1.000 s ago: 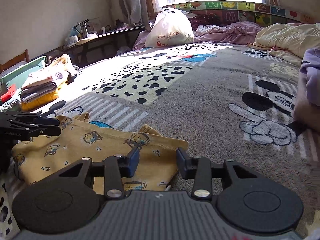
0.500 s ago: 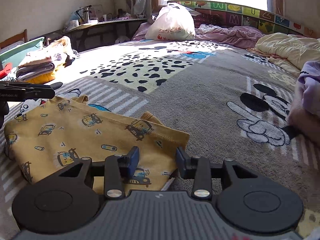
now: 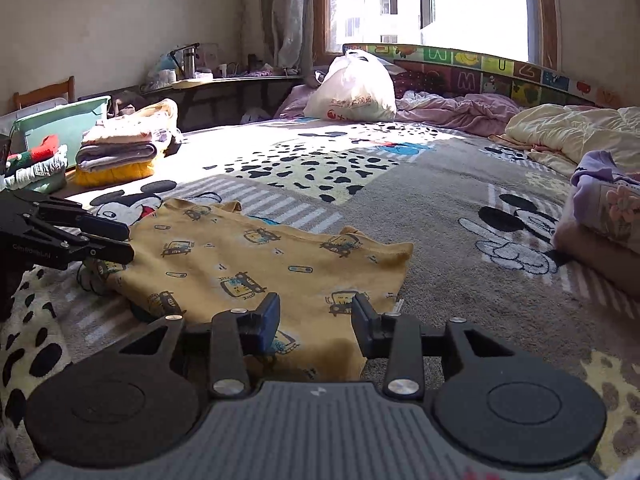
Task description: Fold clothes
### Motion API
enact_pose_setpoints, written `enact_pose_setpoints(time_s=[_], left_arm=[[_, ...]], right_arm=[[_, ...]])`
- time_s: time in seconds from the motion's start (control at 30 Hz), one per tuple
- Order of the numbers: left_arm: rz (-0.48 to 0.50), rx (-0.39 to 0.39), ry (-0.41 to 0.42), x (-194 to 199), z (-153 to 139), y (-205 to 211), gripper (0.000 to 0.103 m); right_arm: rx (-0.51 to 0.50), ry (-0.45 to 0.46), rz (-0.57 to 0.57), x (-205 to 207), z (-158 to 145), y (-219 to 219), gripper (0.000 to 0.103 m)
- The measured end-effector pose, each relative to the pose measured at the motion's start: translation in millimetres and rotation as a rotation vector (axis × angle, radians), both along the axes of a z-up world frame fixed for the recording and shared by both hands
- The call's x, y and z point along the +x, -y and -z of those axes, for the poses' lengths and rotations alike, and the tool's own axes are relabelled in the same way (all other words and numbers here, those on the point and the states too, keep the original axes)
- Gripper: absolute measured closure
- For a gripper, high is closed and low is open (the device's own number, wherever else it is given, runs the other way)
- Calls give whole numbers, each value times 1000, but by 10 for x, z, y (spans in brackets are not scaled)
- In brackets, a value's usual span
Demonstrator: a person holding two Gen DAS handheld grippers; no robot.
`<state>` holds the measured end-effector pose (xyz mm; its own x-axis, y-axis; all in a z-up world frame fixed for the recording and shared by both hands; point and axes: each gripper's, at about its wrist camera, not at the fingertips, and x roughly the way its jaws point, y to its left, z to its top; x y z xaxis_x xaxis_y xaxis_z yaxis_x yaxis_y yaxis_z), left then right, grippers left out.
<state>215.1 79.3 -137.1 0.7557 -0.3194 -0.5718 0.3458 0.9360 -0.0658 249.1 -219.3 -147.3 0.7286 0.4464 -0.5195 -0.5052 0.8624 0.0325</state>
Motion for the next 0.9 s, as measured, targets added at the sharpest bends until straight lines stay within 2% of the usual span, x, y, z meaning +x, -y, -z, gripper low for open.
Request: enact_pose_setpoints(time_s=[0.03, 0.07, 0.13, 0.23, 0.4, 0.47, 0.6, 0.7, 0.73, 0.83, 0.9], left_arm=[[-30, 7, -20, 6, 58, -8, 52], [-50, -31, -11, -23, 60, -45, 52], [-111, -84, 33, -116, -60, -105, 54], [-224, -138, 78, -259, -227, -224, 54], [-405, -481, -66, -413, -100, -615, 54], [-463, -619, -125, -459, -18, -726, 54], [-533, -882, -230, -507, 147, -812, 54], [-612, -1037, -301, -540, 307, -788, 54], [-635, -1065, -310, -541, 330, -772, 55], [-687, -1085, -294, -520, 306, -713, 55], [-708, -1069, -281, -489, 280, -670, 55]], right_arm=[[-3, -25, 4, 3, 81, 3, 60], [-5, -48, 9, 5, 152, 7, 58], [4, -57, 30, -9, 99, 30, 58], [-4, 1, 61, -202, 49, 20, 57], [40, 64, 74, -466, -16, 54, 56], [93, 87, 106, -490, -69, 109, 56], [196, 56, 149, -436, -38, 231, 55], [240, 29, 155, -366, 19, 262, 55], [258, 17, 156, -341, 37, 272, 55], [311, -28, 152, -269, 100, 293, 55], [323, -54, 155, -228, 136, 305, 55]])
